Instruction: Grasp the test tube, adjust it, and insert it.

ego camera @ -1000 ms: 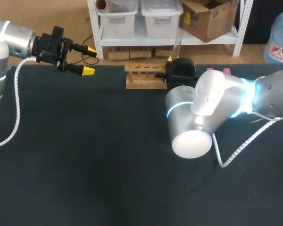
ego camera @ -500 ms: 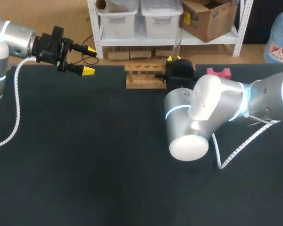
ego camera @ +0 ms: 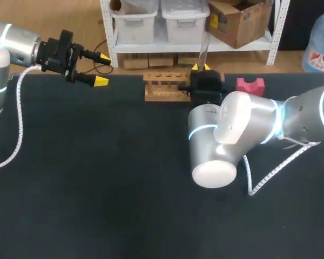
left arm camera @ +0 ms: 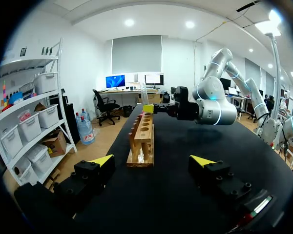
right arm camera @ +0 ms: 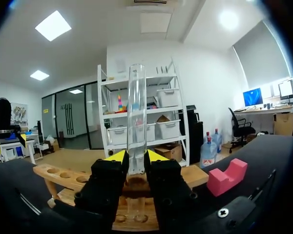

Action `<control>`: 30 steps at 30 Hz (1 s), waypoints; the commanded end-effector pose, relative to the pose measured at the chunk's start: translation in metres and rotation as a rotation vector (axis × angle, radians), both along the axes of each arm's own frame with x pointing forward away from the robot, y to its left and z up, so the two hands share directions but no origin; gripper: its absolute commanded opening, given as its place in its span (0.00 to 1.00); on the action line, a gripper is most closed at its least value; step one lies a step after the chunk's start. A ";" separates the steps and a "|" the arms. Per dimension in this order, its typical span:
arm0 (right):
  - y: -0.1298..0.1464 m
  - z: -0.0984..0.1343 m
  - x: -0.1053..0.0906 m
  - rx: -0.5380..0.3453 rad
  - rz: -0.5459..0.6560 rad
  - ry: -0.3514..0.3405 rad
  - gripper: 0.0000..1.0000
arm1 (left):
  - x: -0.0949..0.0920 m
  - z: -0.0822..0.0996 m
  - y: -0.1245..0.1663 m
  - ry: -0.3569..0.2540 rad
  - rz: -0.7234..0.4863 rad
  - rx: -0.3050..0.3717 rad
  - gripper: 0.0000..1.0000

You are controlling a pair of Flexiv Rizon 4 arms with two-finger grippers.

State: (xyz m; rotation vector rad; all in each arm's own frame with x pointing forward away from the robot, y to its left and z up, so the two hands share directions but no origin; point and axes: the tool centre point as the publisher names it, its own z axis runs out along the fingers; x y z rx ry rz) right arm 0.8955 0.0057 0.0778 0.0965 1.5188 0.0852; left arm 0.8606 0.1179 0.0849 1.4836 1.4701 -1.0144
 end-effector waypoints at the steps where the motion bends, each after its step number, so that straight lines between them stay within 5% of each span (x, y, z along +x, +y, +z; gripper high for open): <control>1: -0.004 0.000 -0.002 -0.009 0.091 -0.023 0.00 | 0.001 0.000 0.000 0.000 -0.001 0.001 1.00; 30: 0.000 -0.006 -0.003 -0.072 0.174 -0.077 0.00 | 0.001 0.000 0.000 0.000 -0.001 0.001 1.00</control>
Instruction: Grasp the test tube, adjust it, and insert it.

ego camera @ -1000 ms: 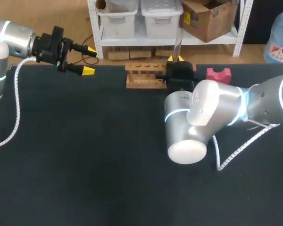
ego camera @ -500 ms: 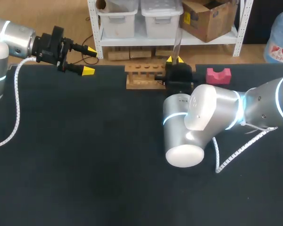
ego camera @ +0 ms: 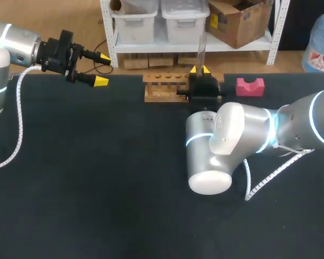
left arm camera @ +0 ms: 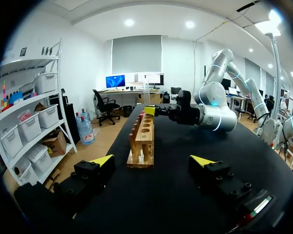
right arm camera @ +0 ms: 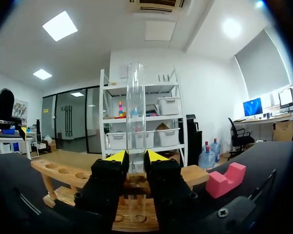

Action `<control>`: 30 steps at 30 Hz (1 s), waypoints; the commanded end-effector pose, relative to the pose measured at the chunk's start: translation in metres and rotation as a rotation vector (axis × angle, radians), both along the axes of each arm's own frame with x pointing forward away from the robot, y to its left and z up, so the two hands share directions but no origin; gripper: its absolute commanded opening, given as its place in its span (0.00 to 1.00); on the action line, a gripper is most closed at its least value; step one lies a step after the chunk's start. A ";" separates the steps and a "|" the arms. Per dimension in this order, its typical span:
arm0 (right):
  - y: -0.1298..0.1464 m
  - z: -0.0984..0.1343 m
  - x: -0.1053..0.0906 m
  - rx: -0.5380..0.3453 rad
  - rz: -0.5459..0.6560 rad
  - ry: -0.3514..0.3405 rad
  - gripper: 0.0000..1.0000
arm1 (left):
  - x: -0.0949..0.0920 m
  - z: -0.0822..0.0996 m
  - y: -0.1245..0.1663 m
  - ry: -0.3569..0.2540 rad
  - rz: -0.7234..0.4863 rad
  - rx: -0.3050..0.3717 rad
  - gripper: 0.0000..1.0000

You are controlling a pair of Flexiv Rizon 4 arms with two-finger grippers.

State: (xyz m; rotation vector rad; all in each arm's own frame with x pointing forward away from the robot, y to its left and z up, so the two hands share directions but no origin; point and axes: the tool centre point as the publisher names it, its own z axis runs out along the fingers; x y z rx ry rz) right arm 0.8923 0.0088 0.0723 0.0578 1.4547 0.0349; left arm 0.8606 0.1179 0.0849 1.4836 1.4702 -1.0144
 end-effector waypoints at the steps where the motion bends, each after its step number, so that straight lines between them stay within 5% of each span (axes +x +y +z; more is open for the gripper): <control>1: -0.003 -0.001 0.000 -0.020 0.185 -0.004 0.00 | 0.001 0.000 0.000 0.000 -0.001 0.001 1.00; 2: -0.003 -0.001 0.000 -0.019 0.187 0.000 0.00 | 0.001 0.000 0.000 0.000 -0.001 0.001 1.00; 4: -0.004 -0.001 -0.001 -0.022 0.188 0.009 0.50 | 0.001 0.000 0.000 0.000 -0.001 0.001 1.00; 5: -0.004 -0.001 -0.002 -0.019 0.190 0.014 1.00 | 0.001 0.000 0.000 0.000 -0.001 0.001 1.00; 19: -0.010 0.021 -0.030 0.000 0.307 0.126 1.00 | 0.001 0.000 0.000 0.000 -0.001 0.001 1.00; 30: -0.015 0.031 -0.075 0.019 0.710 0.327 1.00 | 0.001 0.000 0.000 0.000 -0.001 0.001 1.00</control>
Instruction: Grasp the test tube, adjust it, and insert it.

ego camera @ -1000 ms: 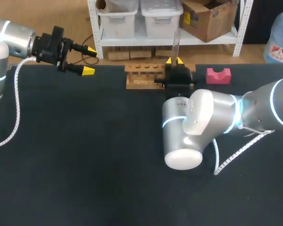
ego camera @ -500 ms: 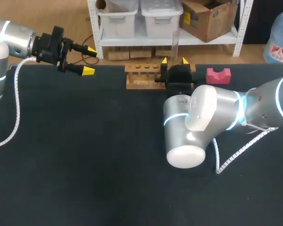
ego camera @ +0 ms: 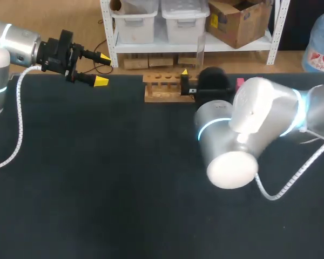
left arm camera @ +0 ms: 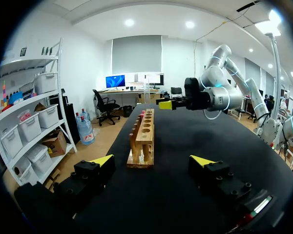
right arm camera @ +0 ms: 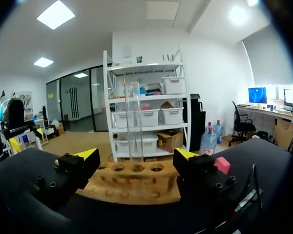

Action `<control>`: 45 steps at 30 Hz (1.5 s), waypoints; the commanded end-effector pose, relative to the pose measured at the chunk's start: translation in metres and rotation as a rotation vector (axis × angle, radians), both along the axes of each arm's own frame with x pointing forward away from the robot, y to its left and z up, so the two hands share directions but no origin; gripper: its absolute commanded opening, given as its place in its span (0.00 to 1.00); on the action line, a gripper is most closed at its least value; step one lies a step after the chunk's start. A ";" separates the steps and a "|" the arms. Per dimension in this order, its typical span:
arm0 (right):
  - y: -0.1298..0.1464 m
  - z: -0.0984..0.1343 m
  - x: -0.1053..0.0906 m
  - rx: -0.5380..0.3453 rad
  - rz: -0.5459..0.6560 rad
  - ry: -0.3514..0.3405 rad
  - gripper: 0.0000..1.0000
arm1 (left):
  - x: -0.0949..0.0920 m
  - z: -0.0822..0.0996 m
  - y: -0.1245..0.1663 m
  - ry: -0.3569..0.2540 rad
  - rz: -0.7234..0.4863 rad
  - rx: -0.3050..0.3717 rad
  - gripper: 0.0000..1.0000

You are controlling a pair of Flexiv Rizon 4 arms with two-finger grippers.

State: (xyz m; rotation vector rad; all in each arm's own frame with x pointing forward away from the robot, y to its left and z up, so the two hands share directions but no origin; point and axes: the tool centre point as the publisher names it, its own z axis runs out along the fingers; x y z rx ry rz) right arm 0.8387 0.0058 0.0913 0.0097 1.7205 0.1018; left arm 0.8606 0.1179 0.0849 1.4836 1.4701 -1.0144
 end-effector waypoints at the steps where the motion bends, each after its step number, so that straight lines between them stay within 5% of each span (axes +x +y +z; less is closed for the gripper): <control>1: -0.013 0.013 -0.024 0.091 0.630 0.077 1.00 | 0.001 0.000 0.000 0.000 -0.001 0.001 1.00; 6: -0.010 0.007 -0.030 0.090 0.803 0.187 1.00 | 0.001 0.000 0.000 0.000 -0.001 0.001 1.00; 14: -0.013 -0.001 -0.030 0.167 0.958 0.256 1.00 | 0.001 0.000 0.000 0.000 -0.001 0.001 1.00; 27: -0.029 0.026 -0.058 0.353 1.110 0.177 1.00 | 0.001 0.000 0.000 0.000 -0.001 0.001 1.00; 45: -0.032 0.030 -0.065 0.367 1.159 0.166 1.00 | 0.001 0.000 0.000 0.000 -0.001 0.001 1.00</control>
